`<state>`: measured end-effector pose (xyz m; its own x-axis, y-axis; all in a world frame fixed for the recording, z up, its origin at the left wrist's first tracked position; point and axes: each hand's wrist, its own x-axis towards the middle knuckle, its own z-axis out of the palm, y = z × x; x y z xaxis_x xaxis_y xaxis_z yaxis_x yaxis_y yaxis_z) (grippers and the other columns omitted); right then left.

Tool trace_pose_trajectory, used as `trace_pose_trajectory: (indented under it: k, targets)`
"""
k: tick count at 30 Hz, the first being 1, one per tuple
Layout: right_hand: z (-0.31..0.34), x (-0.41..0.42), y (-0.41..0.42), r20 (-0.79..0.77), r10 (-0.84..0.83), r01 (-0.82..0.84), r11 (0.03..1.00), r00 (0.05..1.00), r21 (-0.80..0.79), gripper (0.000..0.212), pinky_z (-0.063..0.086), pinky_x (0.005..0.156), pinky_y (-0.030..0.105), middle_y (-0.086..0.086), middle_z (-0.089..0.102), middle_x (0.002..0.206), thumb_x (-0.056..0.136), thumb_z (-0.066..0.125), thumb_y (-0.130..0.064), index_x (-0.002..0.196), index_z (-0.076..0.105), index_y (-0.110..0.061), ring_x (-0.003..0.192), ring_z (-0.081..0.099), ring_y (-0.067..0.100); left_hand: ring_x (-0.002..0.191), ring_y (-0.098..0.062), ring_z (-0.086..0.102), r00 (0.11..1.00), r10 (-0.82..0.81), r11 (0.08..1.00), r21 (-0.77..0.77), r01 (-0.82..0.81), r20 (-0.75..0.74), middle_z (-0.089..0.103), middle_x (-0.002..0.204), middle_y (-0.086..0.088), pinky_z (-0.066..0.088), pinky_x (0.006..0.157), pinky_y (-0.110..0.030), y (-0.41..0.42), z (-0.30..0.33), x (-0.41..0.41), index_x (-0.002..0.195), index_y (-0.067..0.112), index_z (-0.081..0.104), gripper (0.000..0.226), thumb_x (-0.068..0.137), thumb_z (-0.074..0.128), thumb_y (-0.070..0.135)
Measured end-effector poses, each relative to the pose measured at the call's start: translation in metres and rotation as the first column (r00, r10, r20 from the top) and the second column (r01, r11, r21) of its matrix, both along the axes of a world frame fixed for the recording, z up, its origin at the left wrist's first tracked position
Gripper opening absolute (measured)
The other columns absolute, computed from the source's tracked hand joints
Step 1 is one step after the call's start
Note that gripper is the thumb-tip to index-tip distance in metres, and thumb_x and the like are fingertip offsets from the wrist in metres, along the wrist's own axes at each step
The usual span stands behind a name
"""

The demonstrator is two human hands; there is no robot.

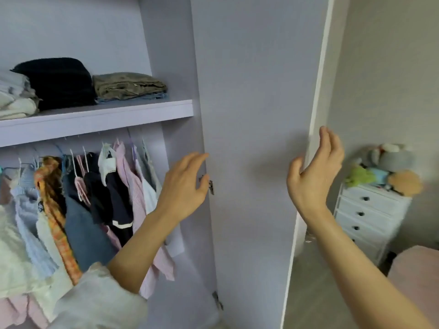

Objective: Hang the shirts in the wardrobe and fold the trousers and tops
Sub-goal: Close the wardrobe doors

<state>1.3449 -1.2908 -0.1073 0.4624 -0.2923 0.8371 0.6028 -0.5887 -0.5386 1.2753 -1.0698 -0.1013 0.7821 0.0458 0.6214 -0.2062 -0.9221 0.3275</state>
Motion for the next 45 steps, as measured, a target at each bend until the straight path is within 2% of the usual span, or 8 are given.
trace_pose_trajectory:
  k: [2, 4, 11, 18, 23, 28, 37, 45]
  targets:
    - [0.001, 0.009, 0.003, -0.271, 0.115, -0.099, 0.992, 0.956, 0.072, 0.066, 0.010, 0.111, 0.024, 0.022, 0.022, 0.149, 0.087, 0.046, -0.003, 0.144, 0.014, 0.005, 0.139, 0.019, 0.030, 0.132, -0.023, 0.033, 1.000, -0.003, 0.997, 0.074, 0.003, 0.004, 0.035, 0.146, -0.003, 0.023, 0.107, -0.031, -0.003, 0.007, -0.002, 0.140, 0.018, 0.039, 0.049, 0.092, 0.050, 0.016]
    - [0.000, 0.015, 0.007, -0.387, 0.176, -0.128, 0.981, 0.905, 0.147, 0.069, 0.020, 0.110, 0.031, 0.019, 0.028, 0.146, 0.088, 0.047, -0.006, 0.147, 0.010, -0.001, 0.133, 0.028, 0.031, 0.135, -0.022, 0.029, 1.000, 0.001, 0.993, 0.121, -0.002, 0.003, 0.029, 0.150, -0.003, 0.021, 0.107, -0.030, -0.002, 0.014, -0.006, 0.142, 0.020, 0.036, 0.051, 0.093, 0.049, 0.017]
    - [-0.023, -0.029, 0.054, -0.129, 0.337, -0.319, 0.937, 0.933, 0.141, 0.060, 0.035, 0.090, 0.024, 0.002, 0.042, 0.114, 0.083, 0.041, -0.028, 0.139, 0.032, -0.010, 0.103, 0.041, 0.013, 0.144, -0.020, 0.011, 0.969, -0.112, 0.954, 0.297, 0.042, 0.222, 0.014, 0.155, -0.001, 0.015, 0.108, -0.034, 0.009, 0.053, -0.036, 0.145, 0.022, 0.029, 0.054, 0.094, 0.045, 0.025]
    - [-0.019, -0.049, 0.132, -0.040, 0.672, -0.642, 0.686, 0.739, -0.342, 0.047, 0.038, 0.104, 0.028, 0.007, 0.037, 0.143, 0.096, 0.031, -0.034, 0.139, 0.032, -0.016, 0.130, 0.038, 0.015, 0.141, -0.031, 0.021, 0.912, -0.102, 0.673, 0.703, -0.232, 0.398, 0.027, 0.150, -0.009, 0.022, 0.110, -0.056, 0.053, 0.082, -0.055, 0.141, 0.017, 0.038, 0.046, 0.099, 0.026, 0.033]
    - [-0.005, -0.026, 0.209, -0.229, 0.617, -0.597, 0.494, 0.753, -0.633, 0.056, 0.006, 0.116, 0.025, 0.001, -0.004, 0.154, 0.094, 0.037, -0.020, 0.146, 0.016, -0.023, 0.145, 0.000, 0.023, 0.136, -0.032, 0.032, 0.879, 0.343, 0.459, 0.757, -0.465, 0.331, 0.037, 0.147, -0.007, 0.023, 0.106, -0.062, 0.127, 0.094, -0.062, 0.136, 0.015, 0.048, 0.047, 0.093, 0.040, 0.030]
    - [0.007, 0.003, 0.273, -0.369, 0.382, -0.499, 0.338, 0.848, -0.798, 0.070, -0.004, 0.115, 0.044, -0.001, -0.025, 0.153, 0.093, 0.036, -0.020, 0.147, -0.007, -0.035, 0.141, -0.022, 0.024, 0.143, -0.021, -0.015, 0.758, 0.629, 0.413, 0.751, -0.515, 0.173, -0.016, 0.156, 0.003, -0.004, 0.113, -0.053, 0.184, 0.092, -0.052, 0.150, 0.023, -0.001, 0.059, 0.099, 0.026, 0.035]
    - [0.023, 0.034, 0.322, -0.412, 0.284, -0.481, 0.245, 0.866, -0.842, 0.065, -0.004, 0.114, 0.049, -0.007, -0.025, 0.153, 0.093, 0.035, -0.018, 0.148, 0.004, -0.034, 0.142, -0.020, 0.025, 0.138, -0.028, -0.030, 0.547, 0.836, 0.337, 0.741, -0.581, 0.049, -0.028, 0.153, 0.004, -0.009, 0.110, -0.060, 0.212, 0.100, -0.012, 0.147, 0.024, -0.016, 0.070, 0.096, 0.033, 0.031]
    - [0.039, 0.049, 0.329, -0.568, 0.298, -0.623, 0.132, 0.767, -0.771, 0.053, 0.016, 0.114, 0.041, -0.002, -0.004, 0.158, 0.096, 0.034, -0.025, 0.147, 0.019, -0.027, 0.144, 0.000, 0.023, 0.138, -0.029, -0.029, 0.500, 0.860, 0.419, 0.697, -0.582, -0.100, -0.023, 0.154, 0.004, -0.010, 0.110, -0.060, 0.220, 0.099, 0.002, 0.149, 0.026, -0.001, 0.066, 0.094, 0.036, 0.023]
